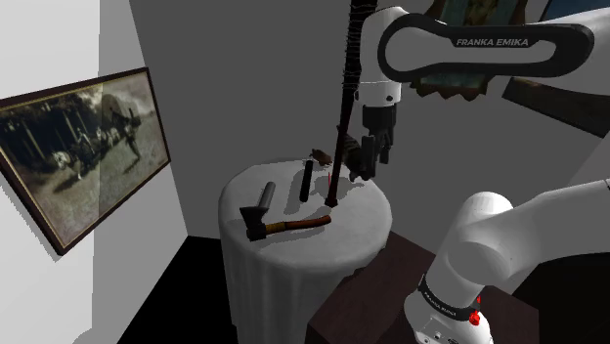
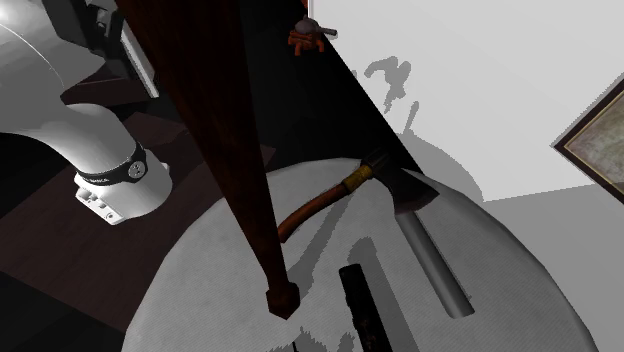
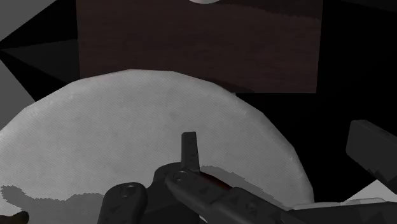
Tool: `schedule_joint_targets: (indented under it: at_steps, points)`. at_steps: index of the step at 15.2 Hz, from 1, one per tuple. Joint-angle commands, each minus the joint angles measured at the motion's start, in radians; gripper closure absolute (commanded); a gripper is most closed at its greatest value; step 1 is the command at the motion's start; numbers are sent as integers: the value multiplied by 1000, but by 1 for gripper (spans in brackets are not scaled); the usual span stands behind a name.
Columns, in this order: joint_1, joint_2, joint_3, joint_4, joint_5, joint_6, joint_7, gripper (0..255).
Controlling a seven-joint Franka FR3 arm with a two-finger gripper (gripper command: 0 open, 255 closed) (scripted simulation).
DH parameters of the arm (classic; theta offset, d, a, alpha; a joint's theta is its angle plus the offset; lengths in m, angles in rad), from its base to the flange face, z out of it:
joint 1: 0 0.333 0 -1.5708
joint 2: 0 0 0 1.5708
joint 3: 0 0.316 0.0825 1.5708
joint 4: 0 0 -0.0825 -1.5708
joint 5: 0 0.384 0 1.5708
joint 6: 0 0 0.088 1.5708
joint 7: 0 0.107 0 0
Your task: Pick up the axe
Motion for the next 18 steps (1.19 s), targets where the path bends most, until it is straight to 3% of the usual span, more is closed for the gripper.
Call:
schedule_joint_targets:
  at_steps: [1, 10, 18]
  points:
    - [0, 0, 0, 0, 0, 0, 0, 0]
    - [83, 168, -46, -142, -48, 410, -252, 0]
    - [160, 418, -73, -167, -54, 776, -467, 0]
